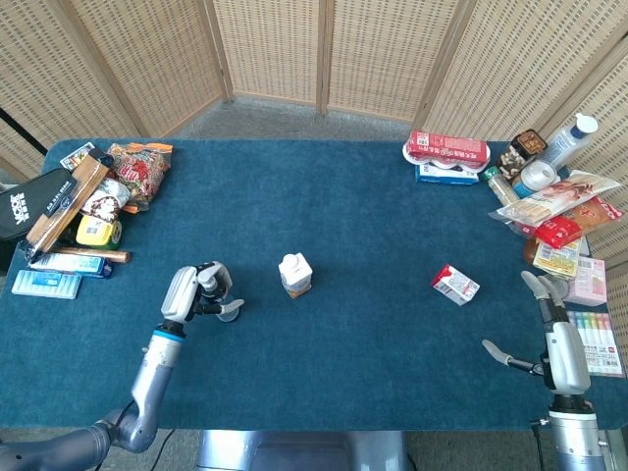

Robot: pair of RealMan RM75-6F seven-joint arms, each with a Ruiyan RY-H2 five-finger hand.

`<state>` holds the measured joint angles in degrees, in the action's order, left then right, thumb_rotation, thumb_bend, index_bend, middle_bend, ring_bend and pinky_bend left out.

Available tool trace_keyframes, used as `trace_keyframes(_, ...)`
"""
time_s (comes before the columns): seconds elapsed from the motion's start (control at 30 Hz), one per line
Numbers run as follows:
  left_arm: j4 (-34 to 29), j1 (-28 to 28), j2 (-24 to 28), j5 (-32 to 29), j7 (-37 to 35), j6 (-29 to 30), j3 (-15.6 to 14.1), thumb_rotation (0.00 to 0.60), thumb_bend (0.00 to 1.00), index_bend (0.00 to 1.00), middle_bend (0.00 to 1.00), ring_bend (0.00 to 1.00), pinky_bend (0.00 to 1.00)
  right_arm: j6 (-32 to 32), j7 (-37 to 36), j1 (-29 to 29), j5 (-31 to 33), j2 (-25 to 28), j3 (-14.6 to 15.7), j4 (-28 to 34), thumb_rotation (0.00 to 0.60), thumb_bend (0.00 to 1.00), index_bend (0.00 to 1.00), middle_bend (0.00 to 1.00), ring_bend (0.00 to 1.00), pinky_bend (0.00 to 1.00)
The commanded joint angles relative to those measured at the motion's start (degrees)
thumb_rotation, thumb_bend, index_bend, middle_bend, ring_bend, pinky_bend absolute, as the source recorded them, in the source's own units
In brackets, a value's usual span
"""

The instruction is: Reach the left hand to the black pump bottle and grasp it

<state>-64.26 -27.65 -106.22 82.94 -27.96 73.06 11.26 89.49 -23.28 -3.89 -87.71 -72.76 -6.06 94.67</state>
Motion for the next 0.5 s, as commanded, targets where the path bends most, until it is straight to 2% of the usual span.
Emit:
trace_keyframes(0.03, -1.74, 0.49, 1.83, 0.06, 0.41, 1.48, 0.72, 0.600, 0.13, 0.87, 0.89, 0.78, 0.91, 0.00, 0.22, -0.03, -0.15, -0.08, 0.06, 0.03, 0.600, 0.00, 0.00, 0.00, 0.00, 0.00)
trace_keyframes(0.2, -6.34, 1.17, 6.05, 0.49, 1.33, 4.23, 2.16, 0.600, 0.13, 0.87, 0.89, 0.78, 0.91, -0.10, 0.74, -0.07, -0.43, -0.24, 0.28, 0.06, 0.600, 0.00, 0.00, 0.00, 0.00, 0.00)
trace_keyframes(0.5, -22.81, 2.65, 19.29, 1.61, 8.02, 8.06, 5.35, 0.600, 0.12, 0.87, 0.89, 0.78, 0.91, -0.33, 2.25, -0.28, -1.26, -0.59, 0.80, 0.76, 0.600, 0.00, 0.00, 0.00, 0.00, 0.00)
